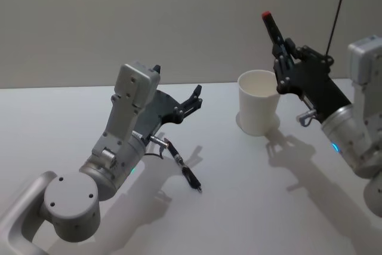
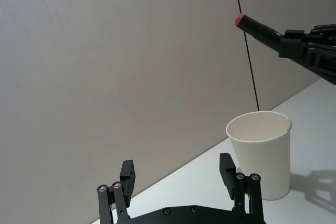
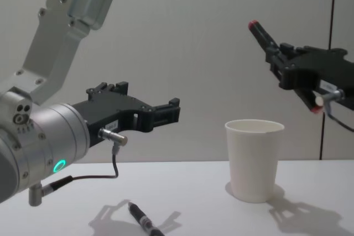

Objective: Place the pen into the pen holder.

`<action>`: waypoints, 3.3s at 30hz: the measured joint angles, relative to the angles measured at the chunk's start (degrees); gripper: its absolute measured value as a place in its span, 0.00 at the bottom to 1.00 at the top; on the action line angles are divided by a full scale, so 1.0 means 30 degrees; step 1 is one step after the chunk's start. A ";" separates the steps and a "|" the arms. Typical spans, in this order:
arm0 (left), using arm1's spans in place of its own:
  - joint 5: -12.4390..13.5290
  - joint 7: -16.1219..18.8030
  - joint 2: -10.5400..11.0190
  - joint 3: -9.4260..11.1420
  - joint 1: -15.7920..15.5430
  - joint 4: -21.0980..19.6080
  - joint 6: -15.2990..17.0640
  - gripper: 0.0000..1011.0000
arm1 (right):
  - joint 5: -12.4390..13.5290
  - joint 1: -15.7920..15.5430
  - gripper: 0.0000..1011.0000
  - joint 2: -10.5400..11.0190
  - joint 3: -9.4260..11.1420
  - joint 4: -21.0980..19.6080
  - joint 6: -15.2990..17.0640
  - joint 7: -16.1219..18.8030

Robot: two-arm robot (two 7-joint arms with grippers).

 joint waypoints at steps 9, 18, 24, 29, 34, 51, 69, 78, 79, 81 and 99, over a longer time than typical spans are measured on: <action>0.0000 -0.0001 0.0000 -0.0001 0.0000 -0.0001 0.0000 0.99 | -0.0357 0.1370 0.18 -0.0521 -0.0150 0.1854 -0.0798 0.0232; -0.0001 -0.0001 0.0000 -0.0001 0.0000 -0.0001 0.0000 0.99 | -0.0777 0.2507 0.18 -0.0894 -0.0240 0.3816 -0.1778 0.0402; 0.0000 -0.0001 0.0000 0.0000 0.0000 -0.0001 0.0001 0.99 | -0.1012 0.3021 0.18 -0.1047 -0.0281 0.4838 -0.2466 0.0470; 0.0000 -0.0001 0.0000 -0.0002 0.0001 -0.0001 0.0000 0.99 | -0.1221 0.3453 0.18 -0.1163 -0.0312 0.5759 -0.3246 0.0512; -0.0001 -0.0001 0.0000 -0.0001 0.0000 -0.0001 0.0000 0.99 | -0.1384 0.3770 0.18 -0.1249 -0.0341 0.6453 -0.3989 0.0512; -0.0001 0.0000 0.0000 -0.0001 0.0000 -0.0001 0.0000 0.99 | -0.1776 0.4911 0.18 -0.1552 -0.0390 0.8835 -0.6047 0.0204; -0.0001 -0.0001 0.0000 -0.0001 0.0000 -0.0001 0.0000 0.99 | -0.1642 0.5821 0.18 -0.1922 -0.0570 1.0757 -0.7045 0.0150; -0.0001 -0.0001 0.0000 -0.0001 0.0000 -0.0001 0.0000 0.99 | -0.1578 0.5994 0.43 -0.2000 -0.0610 1.1140 -0.7222 0.0157; -0.0001 -0.0001 0.0001 -0.0002 0.0001 -0.0001 0.0000 0.99 | -0.1572 0.6011 0.48 -0.2010 -0.0613 1.1182 -0.7245 0.0157; -0.0001 -0.0001 0.0000 -0.0001 0.0000 -0.0001 0.0000 0.99 | -0.1562 0.6037 0.56 -0.2017 -0.0618 1.1232 -0.7275 0.0157; 0.0000 -0.0001 0.0000 -0.0001 0.0000 -0.0001 0.0000 0.99 | -0.1503 0.6113 0.99 -0.2043 -0.0643 1.1382 -0.7340 0.0170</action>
